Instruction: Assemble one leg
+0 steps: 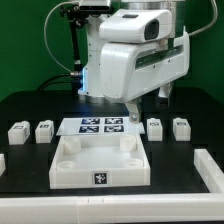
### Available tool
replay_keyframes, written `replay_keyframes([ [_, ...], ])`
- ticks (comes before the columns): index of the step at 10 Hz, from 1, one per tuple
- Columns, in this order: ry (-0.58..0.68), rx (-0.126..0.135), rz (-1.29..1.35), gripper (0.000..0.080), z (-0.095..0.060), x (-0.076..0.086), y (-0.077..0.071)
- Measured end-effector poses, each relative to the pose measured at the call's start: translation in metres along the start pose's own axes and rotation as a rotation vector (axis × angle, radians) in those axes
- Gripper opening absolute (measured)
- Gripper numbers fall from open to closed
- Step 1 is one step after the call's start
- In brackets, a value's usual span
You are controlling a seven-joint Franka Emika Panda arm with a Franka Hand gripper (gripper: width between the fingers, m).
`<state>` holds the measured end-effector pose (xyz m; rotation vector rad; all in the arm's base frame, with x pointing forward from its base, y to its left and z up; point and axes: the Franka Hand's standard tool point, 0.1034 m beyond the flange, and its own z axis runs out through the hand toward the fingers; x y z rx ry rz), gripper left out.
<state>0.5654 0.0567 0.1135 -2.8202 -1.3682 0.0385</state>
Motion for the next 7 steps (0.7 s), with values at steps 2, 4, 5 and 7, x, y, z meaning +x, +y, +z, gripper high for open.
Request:
replay_keyframes([
  [2,0.016,-0.015,-0.110,0.0650,0.010,-0.017,-0.010],
  [4,0.023,-0.024,-0.251,0.0650,0.032,-0.068,-0.039],
  [5,0.028,-0.032,-0.430,0.0650,0.046,-0.092,-0.050],
  [7,0.040,-0.032,-0.696,0.0650,0.081,-0.139,-0.057],
])
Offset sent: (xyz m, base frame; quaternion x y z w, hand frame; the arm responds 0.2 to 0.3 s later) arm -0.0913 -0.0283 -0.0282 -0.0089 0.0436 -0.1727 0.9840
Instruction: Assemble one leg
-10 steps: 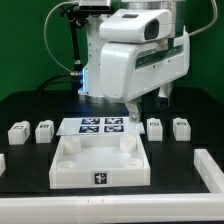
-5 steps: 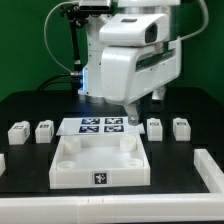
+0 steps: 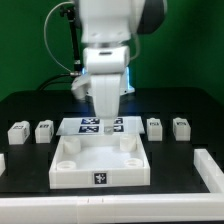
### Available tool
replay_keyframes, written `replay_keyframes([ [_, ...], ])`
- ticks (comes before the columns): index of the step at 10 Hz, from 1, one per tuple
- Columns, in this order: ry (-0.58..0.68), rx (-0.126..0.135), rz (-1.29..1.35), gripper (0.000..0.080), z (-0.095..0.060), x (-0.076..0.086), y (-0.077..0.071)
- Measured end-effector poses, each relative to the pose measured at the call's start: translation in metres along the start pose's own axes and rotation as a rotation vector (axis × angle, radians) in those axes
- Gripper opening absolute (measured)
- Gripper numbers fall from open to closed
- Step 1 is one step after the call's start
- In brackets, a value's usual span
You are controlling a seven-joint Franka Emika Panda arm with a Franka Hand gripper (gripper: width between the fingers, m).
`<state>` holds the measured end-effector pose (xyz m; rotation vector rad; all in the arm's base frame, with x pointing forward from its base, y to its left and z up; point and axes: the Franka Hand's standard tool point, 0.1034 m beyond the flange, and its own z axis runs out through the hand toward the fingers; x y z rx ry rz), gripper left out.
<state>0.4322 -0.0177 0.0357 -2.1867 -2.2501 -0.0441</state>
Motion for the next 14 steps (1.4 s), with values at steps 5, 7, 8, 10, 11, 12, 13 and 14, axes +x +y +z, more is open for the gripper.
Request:
replay_keyframes([
  [5,0.017,-0.046,0.034,0.0634,0.029,-0.015,-0.004],
  [7,0.017,-0.045,0.036,0.0442,0.030,-0.015,-0.004],
  [8,0.017,-0.045,0.036,0.0270,0.030,-0.015,-0.004],
  [10,0.017,-0.045,0.037,0.0082,0.030,-0.015,-0.004],
  [11,0.017,-0.044,0.038,0.0056,0.030,-0.015,-0.004],
  [12,0.017,-0.044,0.038,0.0056,0.030,-0.015,-0.004],
  [13,0.017,-0.044,0.038,0.0056,0.030,-0.015,-0.004],
  [14,0.017,-0.044,0.038,0.0056,0.030,-0.015,-0.004],
])
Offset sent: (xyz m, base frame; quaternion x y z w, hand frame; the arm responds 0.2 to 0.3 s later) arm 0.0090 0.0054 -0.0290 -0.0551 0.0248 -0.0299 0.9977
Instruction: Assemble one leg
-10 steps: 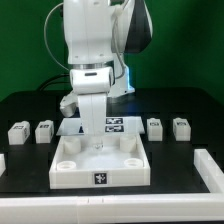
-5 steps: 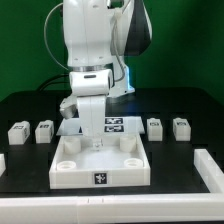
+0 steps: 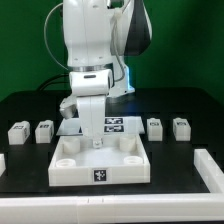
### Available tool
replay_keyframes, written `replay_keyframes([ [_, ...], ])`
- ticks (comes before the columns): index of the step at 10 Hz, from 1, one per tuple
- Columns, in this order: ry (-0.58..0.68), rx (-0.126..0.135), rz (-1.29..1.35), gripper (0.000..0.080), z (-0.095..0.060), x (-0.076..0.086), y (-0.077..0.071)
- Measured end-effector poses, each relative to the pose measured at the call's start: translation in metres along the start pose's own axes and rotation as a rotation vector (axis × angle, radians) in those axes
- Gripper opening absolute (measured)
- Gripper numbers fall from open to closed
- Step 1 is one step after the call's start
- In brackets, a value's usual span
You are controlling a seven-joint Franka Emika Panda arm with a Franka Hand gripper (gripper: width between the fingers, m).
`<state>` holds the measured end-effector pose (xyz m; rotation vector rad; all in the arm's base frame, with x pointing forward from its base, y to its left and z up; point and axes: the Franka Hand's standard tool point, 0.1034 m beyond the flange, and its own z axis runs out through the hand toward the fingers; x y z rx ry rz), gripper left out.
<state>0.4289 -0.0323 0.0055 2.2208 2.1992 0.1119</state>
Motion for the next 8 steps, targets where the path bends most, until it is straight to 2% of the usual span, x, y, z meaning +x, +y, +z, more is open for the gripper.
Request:
replay_keyframes([
  [4,0.001,0.001,0.013,0.0056,0.000,0.002,0.001],
  [5,0.005,0.001,0.056,0.0057,-0.001,0.016,0.009],
  [6,0.010,-0.016,0.065,0.0057,-0.002,0.041,0.028],
  [7,0.013,-0.013,0.096,0.0057,0.000,0.059,0.039],
  [8,0.019,-0.022,0.122,0.0057,0.001,0.075,0.049],
])
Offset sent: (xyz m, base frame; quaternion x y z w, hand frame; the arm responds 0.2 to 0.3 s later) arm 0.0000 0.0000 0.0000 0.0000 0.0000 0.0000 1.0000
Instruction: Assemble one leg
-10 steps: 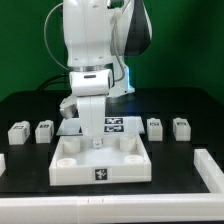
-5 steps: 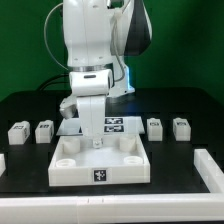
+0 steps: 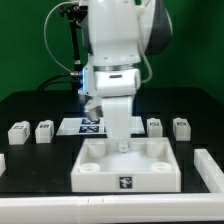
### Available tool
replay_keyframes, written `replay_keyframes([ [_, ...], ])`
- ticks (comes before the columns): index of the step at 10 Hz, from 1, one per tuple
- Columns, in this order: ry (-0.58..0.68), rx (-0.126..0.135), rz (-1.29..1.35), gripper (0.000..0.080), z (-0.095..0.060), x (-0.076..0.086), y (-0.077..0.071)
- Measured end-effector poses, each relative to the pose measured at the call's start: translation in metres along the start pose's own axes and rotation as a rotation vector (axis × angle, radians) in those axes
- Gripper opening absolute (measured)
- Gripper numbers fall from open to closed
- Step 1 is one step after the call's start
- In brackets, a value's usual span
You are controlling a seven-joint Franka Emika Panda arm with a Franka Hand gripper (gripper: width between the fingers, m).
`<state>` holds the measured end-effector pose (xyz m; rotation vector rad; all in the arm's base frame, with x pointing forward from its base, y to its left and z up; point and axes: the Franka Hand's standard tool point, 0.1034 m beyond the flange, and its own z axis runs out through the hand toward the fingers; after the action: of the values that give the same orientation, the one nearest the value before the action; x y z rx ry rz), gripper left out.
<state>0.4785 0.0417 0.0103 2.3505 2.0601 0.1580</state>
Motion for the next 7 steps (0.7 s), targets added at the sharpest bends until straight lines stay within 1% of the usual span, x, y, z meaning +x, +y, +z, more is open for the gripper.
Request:
replay_keyframes([
  [1,0.008,-0.008,0.005,0.0057,0.004,0.018,0.008],
  [2,0.006,-0.004,-0.002,0.0057,0.006,0.023,0.016],
  [4,0.000,0.013,-0.007,0.0057,0.007,0.024,0.016],
  [5,-0.003,0.011,-0.022,0.0057,0.007,0.024,0.016],
  [6,-0.001,-0.002,-0.076,0.0057,0.007,0.023,0.018],
  [7,0.009,-0.027,-0.151,0.0057,0.007,0.019,0.020],
])
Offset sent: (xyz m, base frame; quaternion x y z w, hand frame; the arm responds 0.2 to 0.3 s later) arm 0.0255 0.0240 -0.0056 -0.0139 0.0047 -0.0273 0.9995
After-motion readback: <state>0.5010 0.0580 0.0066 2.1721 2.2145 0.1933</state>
